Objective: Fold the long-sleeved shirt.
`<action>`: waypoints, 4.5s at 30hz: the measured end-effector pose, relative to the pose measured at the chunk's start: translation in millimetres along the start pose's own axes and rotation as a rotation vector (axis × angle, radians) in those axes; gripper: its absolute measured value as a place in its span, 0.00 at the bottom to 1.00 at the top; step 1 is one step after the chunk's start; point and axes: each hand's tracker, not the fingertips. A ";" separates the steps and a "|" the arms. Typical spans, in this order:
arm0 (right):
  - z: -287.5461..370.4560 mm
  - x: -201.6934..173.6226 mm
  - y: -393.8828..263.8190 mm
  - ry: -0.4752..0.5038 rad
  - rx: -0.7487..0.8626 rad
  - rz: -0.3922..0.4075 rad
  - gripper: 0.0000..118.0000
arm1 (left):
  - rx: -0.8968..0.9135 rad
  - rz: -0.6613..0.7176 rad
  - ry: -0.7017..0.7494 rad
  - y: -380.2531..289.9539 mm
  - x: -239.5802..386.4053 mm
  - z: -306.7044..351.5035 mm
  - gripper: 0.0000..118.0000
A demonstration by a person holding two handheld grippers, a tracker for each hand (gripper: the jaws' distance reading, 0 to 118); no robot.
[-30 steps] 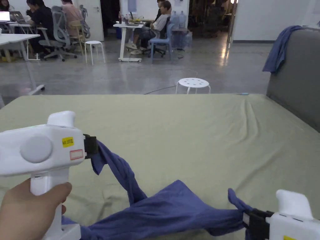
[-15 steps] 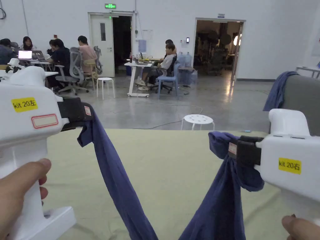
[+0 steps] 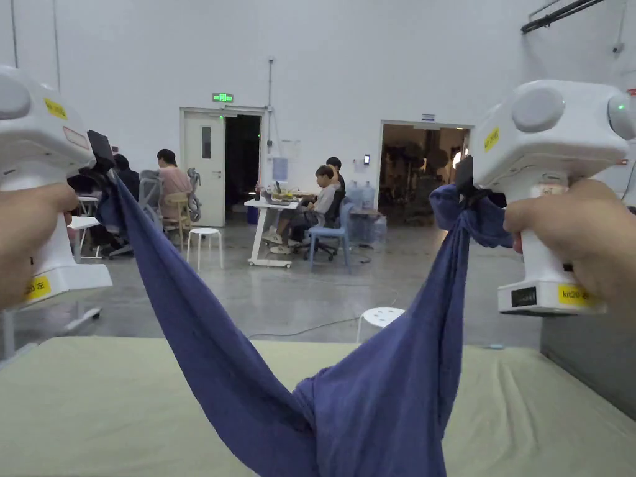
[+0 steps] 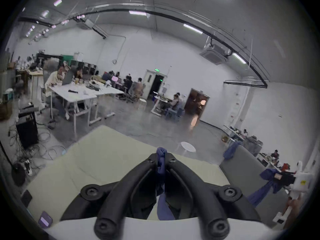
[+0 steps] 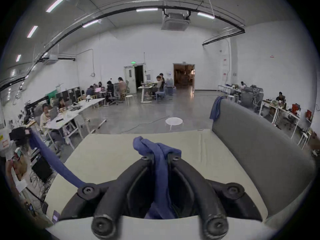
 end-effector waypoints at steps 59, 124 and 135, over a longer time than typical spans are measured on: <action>67.5 206.5 -616.9 -0.114 -0.867 -0.181 0.27 | -0.877 0.089 0.404 -483.6 -341.5 175.6 0.44; -366.0 -140.4 -446.3 0.162 -0.823 0.085 0.00 | -0.728 -0.280 -0.093 -527.5 -77.0 88.5 0.00; -75.4 -6.2 -306.6 0.272 -0.291 0.073 0.00 | -0.425 -0.119 -0.098 -424.8 -77.0 166.8 0.00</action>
